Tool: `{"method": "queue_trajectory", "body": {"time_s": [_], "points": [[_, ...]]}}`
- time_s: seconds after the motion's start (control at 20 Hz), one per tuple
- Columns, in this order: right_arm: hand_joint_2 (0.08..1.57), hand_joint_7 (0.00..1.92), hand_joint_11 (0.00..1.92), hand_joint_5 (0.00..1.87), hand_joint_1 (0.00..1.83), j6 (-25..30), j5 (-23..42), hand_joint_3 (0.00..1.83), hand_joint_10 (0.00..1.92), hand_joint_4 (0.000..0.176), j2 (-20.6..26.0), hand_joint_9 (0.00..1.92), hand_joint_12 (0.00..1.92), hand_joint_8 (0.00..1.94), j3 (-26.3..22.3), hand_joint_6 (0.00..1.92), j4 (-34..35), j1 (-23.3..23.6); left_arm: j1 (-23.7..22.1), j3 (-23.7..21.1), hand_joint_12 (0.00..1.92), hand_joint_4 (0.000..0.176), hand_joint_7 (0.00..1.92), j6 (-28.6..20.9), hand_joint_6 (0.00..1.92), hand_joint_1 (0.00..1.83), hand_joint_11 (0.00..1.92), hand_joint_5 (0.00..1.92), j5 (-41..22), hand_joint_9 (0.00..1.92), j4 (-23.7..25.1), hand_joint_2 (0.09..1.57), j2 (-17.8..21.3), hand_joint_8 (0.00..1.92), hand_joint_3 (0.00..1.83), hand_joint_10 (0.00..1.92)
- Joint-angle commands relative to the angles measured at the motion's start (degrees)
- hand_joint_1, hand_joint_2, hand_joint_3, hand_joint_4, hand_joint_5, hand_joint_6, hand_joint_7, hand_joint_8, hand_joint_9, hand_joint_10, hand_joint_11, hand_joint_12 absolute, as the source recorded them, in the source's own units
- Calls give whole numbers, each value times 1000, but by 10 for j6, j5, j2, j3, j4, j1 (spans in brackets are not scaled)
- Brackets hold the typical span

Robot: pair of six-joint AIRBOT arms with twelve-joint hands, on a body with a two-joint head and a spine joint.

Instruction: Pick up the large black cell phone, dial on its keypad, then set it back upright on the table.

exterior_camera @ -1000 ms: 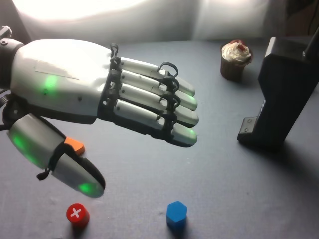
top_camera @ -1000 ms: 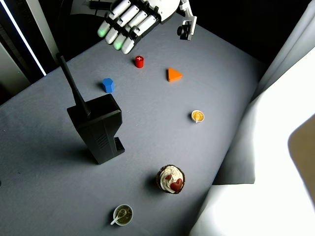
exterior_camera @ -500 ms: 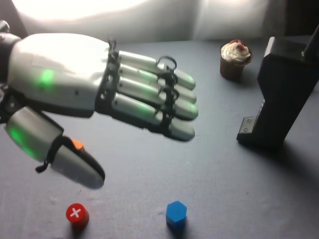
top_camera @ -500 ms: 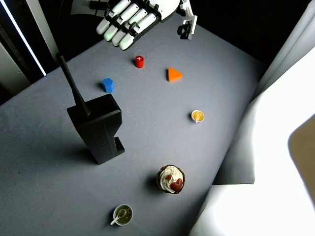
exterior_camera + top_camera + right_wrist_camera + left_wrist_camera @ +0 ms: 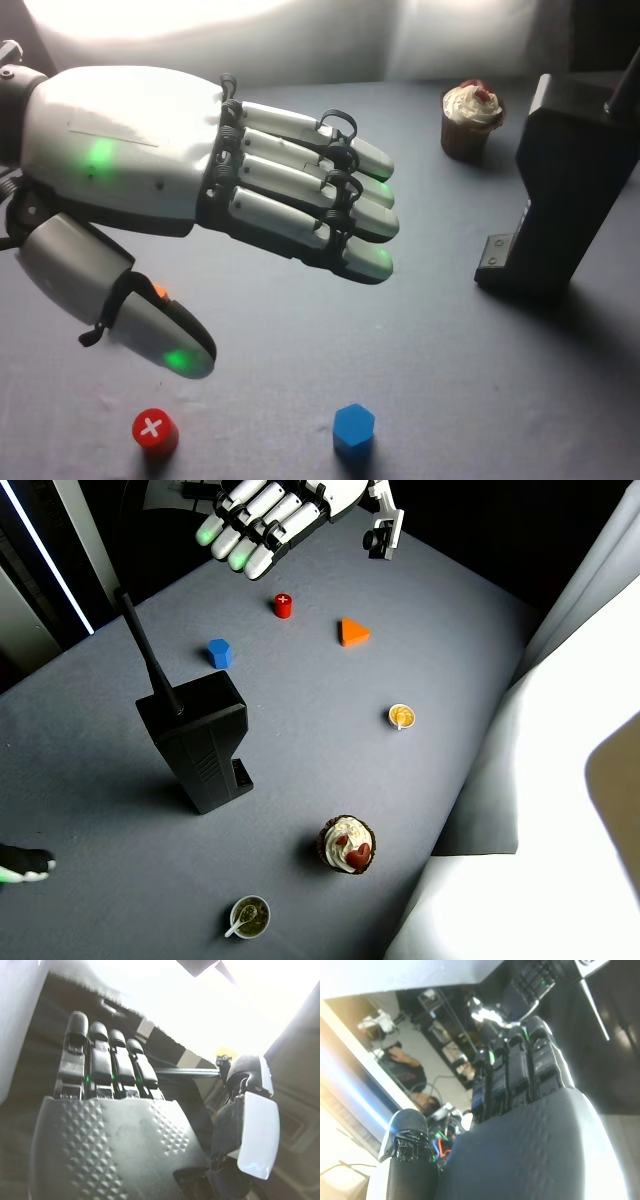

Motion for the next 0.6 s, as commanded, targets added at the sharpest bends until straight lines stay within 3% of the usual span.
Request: {"method": "queue_trajectory", "body": {"time_s": [0.0, 0.25, 0.55], "points": [[892, 0, 0, 0, 334, 7, 55, 0, 1, 0, -4, 41, 488, 0, 8, 0, -1, 11, -10, 2, 202, 29, 138, 2, 2, 14, 0, 189, -23, 134, -56, 1236, 1, 2, 0, 2], [937, 0, 0, 0, 378, 2, -4, 9, 1, 0, -41, 6, 377, 0, 62, 0, -31, 82, -10, 11, 163, 34, 141, 1, 4, 17, 0, 189, -12, 127, -58, 1231, 1, 6, 0, 4], [977, 0, 0, 0, 715, -3, -61, 8, 0, 0, -67, 0, 84, 0, 102, 0, -62, 149, -12, 29, 213, 27, 146, -9, 1, 29, 0, 182, -15, 133, -63, 1230, -1, 2, 0, 4]]}}
